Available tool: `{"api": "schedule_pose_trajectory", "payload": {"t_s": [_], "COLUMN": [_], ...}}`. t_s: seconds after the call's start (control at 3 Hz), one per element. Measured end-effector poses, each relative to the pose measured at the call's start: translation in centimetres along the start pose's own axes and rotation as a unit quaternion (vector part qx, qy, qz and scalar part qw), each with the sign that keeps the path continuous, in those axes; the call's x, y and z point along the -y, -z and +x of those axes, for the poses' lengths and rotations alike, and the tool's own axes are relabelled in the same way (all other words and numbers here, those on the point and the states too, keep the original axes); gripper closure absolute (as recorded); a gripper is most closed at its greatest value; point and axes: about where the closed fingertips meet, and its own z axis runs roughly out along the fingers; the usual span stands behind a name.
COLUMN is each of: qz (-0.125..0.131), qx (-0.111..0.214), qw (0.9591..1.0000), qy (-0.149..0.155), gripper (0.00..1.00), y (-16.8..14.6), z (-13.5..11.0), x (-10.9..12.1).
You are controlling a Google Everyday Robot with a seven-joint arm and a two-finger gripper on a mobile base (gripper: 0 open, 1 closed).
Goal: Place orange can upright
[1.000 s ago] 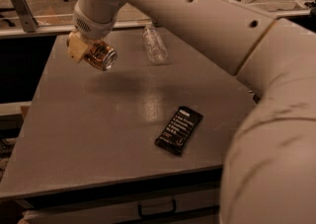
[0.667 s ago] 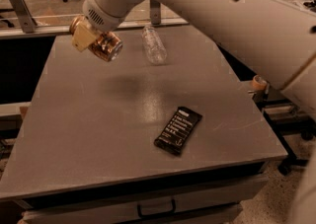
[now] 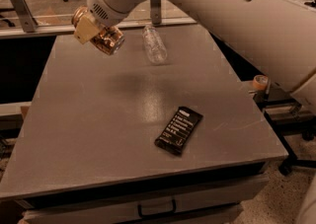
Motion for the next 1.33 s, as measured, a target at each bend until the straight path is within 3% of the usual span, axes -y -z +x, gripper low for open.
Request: {"api": "schedule_pose_trajectory", "payload": {"t_s": [0.33,0.67,1.0,1.33], "qz": [-0.003,-0.013,-0.052,-0.105], "qx": [0.031,0.084,0.143,0.214], "qw": [0.9995,0.9964,0.9881,0.9708], "qy": [0.002,0.001,-0.021,-0.027], "gripper": [1.00,1.00,1.00,1.00], "y": [0.5,1.8,3.1,4.4], "z": [0.8,3.1,5.4,7.5], "x": [0.3,1.1,1.9,2.5]}}
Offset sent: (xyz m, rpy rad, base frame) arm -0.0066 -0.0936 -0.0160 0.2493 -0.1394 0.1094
